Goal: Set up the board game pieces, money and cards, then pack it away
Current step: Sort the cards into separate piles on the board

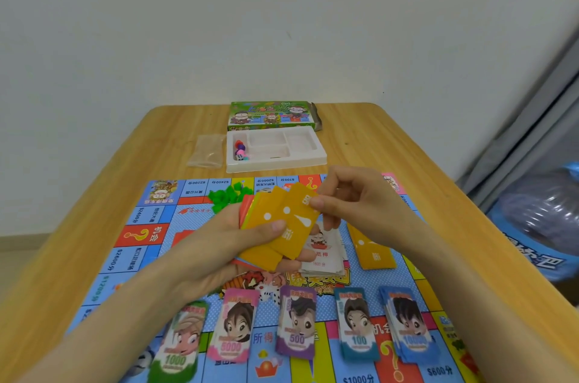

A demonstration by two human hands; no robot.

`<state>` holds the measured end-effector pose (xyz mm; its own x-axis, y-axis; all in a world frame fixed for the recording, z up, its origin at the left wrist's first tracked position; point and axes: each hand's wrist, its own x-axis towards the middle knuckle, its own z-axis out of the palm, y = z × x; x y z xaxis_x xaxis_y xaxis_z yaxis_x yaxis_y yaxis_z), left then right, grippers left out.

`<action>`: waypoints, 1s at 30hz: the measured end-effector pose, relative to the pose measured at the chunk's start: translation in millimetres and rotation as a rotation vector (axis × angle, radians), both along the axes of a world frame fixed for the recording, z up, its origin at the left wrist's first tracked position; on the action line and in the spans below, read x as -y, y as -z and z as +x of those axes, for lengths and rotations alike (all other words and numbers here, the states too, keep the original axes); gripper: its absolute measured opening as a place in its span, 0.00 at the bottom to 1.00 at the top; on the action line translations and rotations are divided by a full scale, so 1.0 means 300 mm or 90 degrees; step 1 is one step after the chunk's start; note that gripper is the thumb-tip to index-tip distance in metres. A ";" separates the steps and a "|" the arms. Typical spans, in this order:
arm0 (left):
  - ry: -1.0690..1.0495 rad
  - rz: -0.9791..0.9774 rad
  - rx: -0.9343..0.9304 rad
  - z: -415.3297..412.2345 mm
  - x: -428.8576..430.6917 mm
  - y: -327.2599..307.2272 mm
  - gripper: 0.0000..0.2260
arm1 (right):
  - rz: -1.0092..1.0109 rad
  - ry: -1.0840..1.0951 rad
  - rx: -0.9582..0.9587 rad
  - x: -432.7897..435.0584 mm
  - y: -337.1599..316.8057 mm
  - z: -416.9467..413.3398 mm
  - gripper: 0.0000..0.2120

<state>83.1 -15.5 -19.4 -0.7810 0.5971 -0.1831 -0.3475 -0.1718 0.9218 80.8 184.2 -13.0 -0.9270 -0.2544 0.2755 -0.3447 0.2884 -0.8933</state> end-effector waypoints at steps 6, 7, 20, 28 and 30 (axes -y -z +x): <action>-0.003 -0.005 0.005 0.001 -0.001 -0.003 0.17 | 0.046 0.057 -0.048 -0.005 0.019 -0.011 0.10; -0.005 -0.005 0.006 0.001 0.000 -0.003 0.17 | 0.048 0.061 -0.054 -0.006 0.020 -0.012 0.09; -0.029 -0.006 0.007 0.004 0.004 -0.021 0.15 | 0.011 0.185 0.174 -0.172 -0.062 -0.026 0.04; -0.033 -0.017 -0.006 0.006 0.004 -0.023 0.14 | 0.335 0.103 0.318 -0.208 -0.035 -0.043 0.03; -0.034 -0.019 -0.007 0.007 0.005 -0.023 0.14 | 0.352 0.117 0.318 -0.208 -0.029 -0.046 0.02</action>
<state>85.1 -17.1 -12.4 -0.8136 0.5488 -0.1919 -0.3287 -0.1620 0.9304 67.1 246.6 -4.4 -0.9484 -0.0634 -0.3107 0.1590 0.7526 -0.6389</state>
